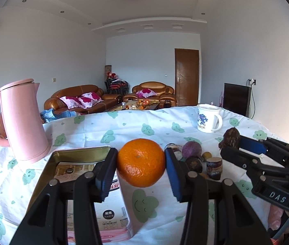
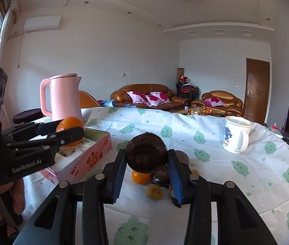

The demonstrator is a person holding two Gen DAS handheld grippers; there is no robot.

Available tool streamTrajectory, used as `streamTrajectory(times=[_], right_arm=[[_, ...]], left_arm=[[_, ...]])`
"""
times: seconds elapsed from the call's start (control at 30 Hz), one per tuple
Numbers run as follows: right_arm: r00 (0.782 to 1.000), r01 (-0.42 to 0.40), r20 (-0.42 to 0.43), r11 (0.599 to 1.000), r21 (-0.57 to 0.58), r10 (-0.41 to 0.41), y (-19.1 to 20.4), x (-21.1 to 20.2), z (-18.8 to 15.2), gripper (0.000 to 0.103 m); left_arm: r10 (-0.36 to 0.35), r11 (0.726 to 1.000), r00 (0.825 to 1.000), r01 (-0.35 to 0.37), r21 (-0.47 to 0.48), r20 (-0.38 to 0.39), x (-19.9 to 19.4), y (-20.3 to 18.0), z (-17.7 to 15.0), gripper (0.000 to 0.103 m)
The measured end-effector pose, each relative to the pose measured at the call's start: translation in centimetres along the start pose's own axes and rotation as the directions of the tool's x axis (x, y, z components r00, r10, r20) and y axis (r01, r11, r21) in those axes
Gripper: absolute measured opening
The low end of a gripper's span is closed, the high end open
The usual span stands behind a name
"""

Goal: Organize fruits
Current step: 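Lift the orange with the left tool while the right tool lifts the dark fruit, then lower the orange into the tin box with the left tool while the right tool drops the dark fruit in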

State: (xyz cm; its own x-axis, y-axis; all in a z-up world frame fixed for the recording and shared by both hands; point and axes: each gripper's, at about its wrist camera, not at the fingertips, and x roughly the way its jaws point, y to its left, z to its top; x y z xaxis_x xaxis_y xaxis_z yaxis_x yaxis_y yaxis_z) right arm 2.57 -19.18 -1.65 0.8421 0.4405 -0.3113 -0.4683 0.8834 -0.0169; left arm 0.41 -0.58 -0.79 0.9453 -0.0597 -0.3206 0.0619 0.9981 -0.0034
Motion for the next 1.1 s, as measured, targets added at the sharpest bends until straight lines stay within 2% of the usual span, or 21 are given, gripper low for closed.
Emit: streamTrajectory(times=[0.33, 0.6, 0.73, 1.1], right_arm=[[0.997, -0.077, -0.029, 0.997, -0.019, 0.076, 1.7, 2.0, 2.8, 0.042], [0.990, -0.133, -0.059, 0.989, -0.062, 0.130, 3.7, 4.9, 5.0, 0.042], [0.985, -0.159, -0.085, 0.984, -0.085, 0.151, 4.9, 6.5, 5.7, 0.042], [0.962, -0.234, -0.176, 0.963, -0.131, 0.209, 8.3, 11.0, 5.7, 0.042]], left_arm=[[0.056, 0.998, 0.998, -0.057, -0.033, -0.028, -0.2, 3.5, 0.4, 0.048], [0.109, 0.991, 0.990, -0.116, -0.068, -0.090, 0.8, 7.3, 0.2, 0.048], [0.131, 0.987, 0.984, -0.141, -0.079, -0.122, 1.4, 9.1, 0.0, 0.048], [0.138, 0.985, 0.968, -0.156, -0.067, -0.211, 3.4, 11.6, -0.5, 0.048]])
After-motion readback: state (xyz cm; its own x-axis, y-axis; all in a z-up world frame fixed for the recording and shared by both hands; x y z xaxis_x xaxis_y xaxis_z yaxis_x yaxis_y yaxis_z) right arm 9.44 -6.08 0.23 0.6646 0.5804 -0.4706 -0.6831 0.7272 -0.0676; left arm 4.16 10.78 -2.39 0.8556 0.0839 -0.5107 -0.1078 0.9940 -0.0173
